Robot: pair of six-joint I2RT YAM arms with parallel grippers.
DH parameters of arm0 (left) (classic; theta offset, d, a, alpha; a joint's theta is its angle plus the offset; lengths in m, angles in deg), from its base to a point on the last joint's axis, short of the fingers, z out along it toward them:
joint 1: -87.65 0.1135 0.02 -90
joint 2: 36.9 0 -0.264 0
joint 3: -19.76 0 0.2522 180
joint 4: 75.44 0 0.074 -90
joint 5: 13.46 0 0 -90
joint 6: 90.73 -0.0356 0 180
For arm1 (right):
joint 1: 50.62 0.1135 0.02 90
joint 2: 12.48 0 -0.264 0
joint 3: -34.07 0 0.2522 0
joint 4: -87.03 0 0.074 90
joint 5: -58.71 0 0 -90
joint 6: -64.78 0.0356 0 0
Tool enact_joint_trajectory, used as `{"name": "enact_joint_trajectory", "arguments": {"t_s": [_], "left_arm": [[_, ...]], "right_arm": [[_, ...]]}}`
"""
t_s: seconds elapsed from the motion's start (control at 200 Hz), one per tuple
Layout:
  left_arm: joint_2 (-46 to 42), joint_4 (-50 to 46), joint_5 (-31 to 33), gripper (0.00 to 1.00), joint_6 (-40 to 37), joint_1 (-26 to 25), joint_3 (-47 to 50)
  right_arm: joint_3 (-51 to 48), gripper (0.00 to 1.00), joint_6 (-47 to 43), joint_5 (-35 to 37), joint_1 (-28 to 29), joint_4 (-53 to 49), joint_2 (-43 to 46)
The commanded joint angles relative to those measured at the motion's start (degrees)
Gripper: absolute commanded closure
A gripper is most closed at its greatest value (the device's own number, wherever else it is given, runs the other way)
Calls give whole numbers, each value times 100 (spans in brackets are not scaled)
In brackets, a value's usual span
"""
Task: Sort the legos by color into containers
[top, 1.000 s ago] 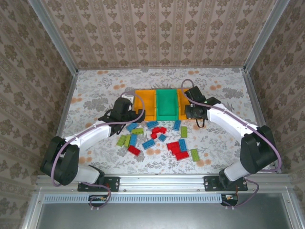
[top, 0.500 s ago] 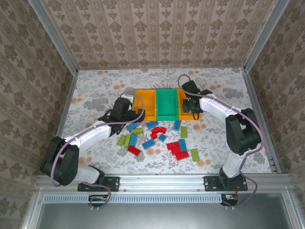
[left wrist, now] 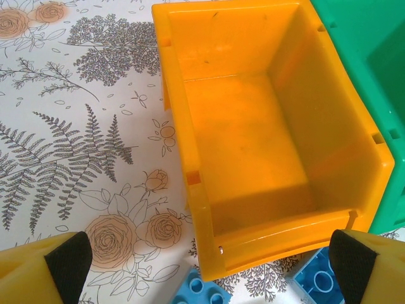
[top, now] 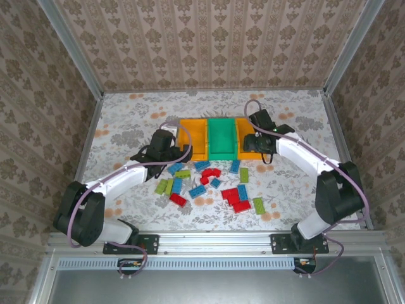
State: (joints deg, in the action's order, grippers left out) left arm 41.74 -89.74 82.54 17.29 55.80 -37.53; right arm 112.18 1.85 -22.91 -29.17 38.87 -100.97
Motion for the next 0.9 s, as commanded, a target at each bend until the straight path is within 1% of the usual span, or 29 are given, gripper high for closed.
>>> {"name": "enact_joint_trajectory", "arguments": {"t_s": [0.0, 0.165, 0.385, 0.665, 0.89], "left_arm": [[-94, 96, 33, 0, 53, -40, 38], [-33, 101, -2, 0, 29, -44, -19], [-48, 98, -43, 0, 22, -49, -27], [-102, 58, -36, 0, 29, -49, -23], [-103, 16, -3, 0, 4, -49, -58]], "right_arm": [[-521, 36, 242, -217, 269, -472, 265], [-1140, 37, 749, -549, 588, -178, 444], [-1295, 37, 1063, -678, 1030, 118, 186], [-1246, 38, 1044, -698, 1166, 296, -345], [-1145, 44, 959, -484, 1161, 179, -637]]}}
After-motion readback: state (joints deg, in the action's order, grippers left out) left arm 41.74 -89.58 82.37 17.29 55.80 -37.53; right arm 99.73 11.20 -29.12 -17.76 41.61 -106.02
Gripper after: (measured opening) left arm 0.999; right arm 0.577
